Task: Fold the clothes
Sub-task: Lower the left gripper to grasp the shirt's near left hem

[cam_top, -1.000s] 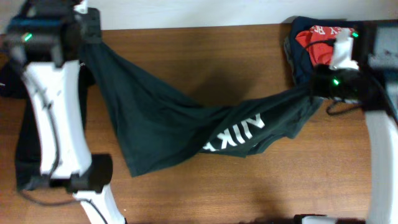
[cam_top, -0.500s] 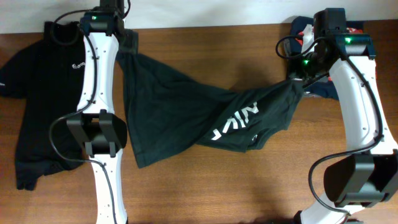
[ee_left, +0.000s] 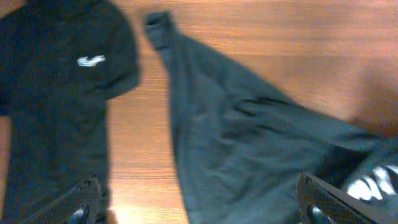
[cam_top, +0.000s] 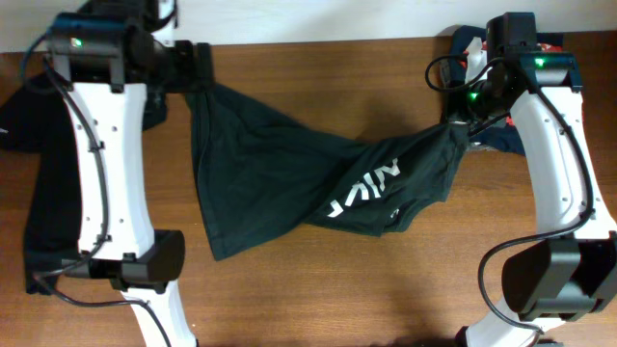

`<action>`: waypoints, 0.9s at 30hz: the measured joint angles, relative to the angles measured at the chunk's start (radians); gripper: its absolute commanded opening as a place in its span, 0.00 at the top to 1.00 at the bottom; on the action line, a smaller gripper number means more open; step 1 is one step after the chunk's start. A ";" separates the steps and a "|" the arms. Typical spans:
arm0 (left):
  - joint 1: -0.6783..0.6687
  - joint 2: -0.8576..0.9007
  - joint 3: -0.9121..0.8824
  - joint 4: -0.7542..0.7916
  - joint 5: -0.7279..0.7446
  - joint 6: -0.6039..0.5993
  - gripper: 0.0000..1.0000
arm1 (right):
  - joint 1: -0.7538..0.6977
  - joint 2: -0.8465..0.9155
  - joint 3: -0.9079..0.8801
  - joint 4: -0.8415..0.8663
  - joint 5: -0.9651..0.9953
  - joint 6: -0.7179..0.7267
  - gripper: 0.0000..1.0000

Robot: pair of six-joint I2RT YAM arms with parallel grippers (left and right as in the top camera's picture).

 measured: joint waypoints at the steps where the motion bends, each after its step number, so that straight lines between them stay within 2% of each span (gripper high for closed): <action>1: -0.026 -0.004 -0.021 0.000 0.012 -0.004 0.01 | 0.000 0.000 0.000 0.000 -0.003 -0.002 0.96; 4: -0.071 -0.004 -0.099 0.000 0.028 -0.010 0.01 | 0.000 0.000 0.000 -0.001 -0.003 -0.010 0.96; 8: -0.117 -0.028 -0.304 0.012 0.005 -0.052 0.01 | 0.000 0.000 0.000 0.000 -0.003 -0.014 0.96; 12: -0.135 -0.174 -0.599 0.002 -0.045 -0.141 0.01 | 0.000 0.000 0.000 0.000 -0.003 -0.017 0.96; 13: -0.137 -0.278 -0.735 0.011 -0.057 -0.193 0.01 | 0.000 0.000 0.000 0.002 -0.004 -0.018 0.96; 14: -0.139 -0.340 -0.798 0.030 -0.064 -0.223 0.01 | 0.000 0.000 0.000 0.000 -0.004 -0.018 0.96; 17: -0.157 -0.499 -1.020 0.131 -0.078 -0.298 0.01 | 0.000 0.000 0.000 0.003 -0.006 -0.018 0.95; 20: -0.180 -0.608 -1.288 0.304 -0.082 -0.396 0.01 | 0.000 0.000 0.000 0.004 -0.006 -0.018 0.95; 23: -0.182 -0.638 -1.543 0.500 -0.082 -0.459 0.01 | 0.000 0.000 0.000 0.003 -0.007 -0.018 0.95; 27: -0.182 -0.636 -1.724 0.634 -0.071 -0.497 0.01 | 0.000 0.000 0.000 0.002 -0.007 -0.018 0.95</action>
